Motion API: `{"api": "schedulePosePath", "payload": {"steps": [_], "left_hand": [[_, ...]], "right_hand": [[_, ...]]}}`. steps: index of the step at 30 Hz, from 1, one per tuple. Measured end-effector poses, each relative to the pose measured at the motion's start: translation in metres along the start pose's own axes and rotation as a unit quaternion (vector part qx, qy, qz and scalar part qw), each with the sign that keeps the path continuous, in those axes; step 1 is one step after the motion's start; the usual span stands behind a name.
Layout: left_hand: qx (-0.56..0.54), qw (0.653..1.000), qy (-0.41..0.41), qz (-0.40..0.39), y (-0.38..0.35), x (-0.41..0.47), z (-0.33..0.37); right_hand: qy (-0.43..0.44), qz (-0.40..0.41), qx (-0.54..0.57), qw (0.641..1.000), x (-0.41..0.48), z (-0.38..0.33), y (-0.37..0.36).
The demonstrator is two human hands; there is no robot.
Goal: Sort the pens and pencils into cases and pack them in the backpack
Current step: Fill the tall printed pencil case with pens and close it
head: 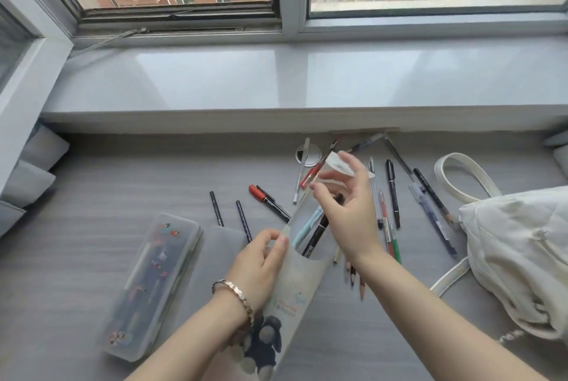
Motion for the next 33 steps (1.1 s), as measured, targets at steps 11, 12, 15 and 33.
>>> {"api": "schedulePosePath", "payload": {"steps": [11,12,15,33], "left_hand": [[-0.015,0.974,0.090,0.209,0.050,0.004,-0.021],[-0.021,0.967,0.096,0.235,0.060,0.005,-0.024],[-0.045,0.951,0.106,0.286,0.082,0.005,-0.031],[-0.014,0.956,0.147,0.253,0.084,0.001,-0.055]], "right_hand": [[0.189,-0.050,-0.352,0.915,0.028,-0.005,-0.025],[0.133,-0.078,-0.369,0.917,0.036,0.007,-0.033],[0.016,-0.201,-0.476,0.856,0.042,0.051,-0.067],[-0.003,-0.187,-0.599,0.779,0.053,0.083,-0.086]]}}
Point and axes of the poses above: each hand's wrist, its own x-axis towards the middle knuckle, its own y-axis out of the back of the hand, z = x × y, the point moved 5 cm from there along x, towards the middle knuckle, and after that the axes turned 5 degrees about -z, right-handed, at the moved point
